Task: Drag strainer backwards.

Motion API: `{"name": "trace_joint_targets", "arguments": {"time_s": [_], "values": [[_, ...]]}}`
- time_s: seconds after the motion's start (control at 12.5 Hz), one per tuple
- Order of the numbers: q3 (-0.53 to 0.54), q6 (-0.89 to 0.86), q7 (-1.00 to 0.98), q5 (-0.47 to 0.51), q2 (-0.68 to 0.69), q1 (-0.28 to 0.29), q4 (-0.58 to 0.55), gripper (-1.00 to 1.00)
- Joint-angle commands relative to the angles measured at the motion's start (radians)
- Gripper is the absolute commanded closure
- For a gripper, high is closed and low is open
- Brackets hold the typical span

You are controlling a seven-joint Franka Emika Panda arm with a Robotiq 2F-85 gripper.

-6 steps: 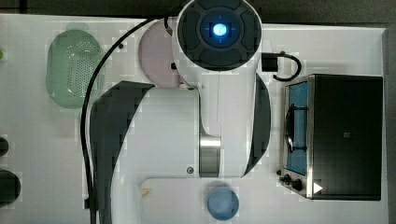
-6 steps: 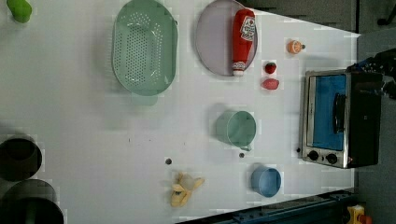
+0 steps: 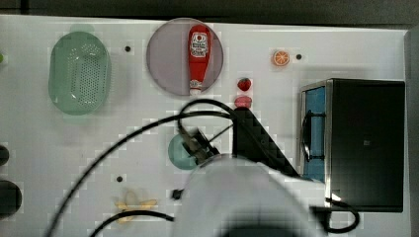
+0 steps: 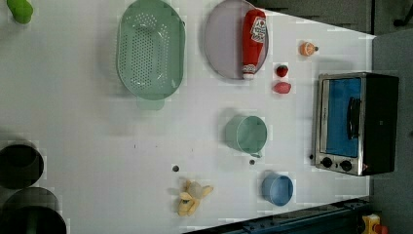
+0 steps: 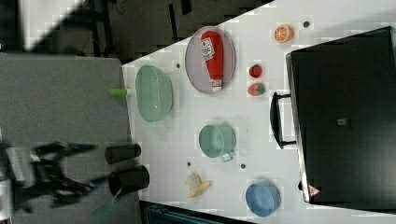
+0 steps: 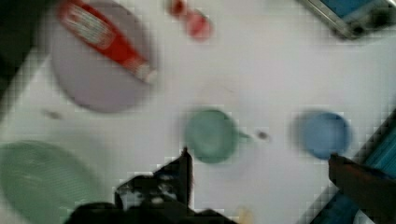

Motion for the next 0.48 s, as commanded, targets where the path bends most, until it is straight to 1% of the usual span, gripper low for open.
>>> {"name": "trace_joint_targets", "arguments": {"time_s": [0.08,0.48], "values": [[0.129,0.078,0.136,0.021,0.172,0.037,0.004,-1.0],[0.333,0.286,0.575,0.019,0.426,0.054,0.055,-1.0]]}}
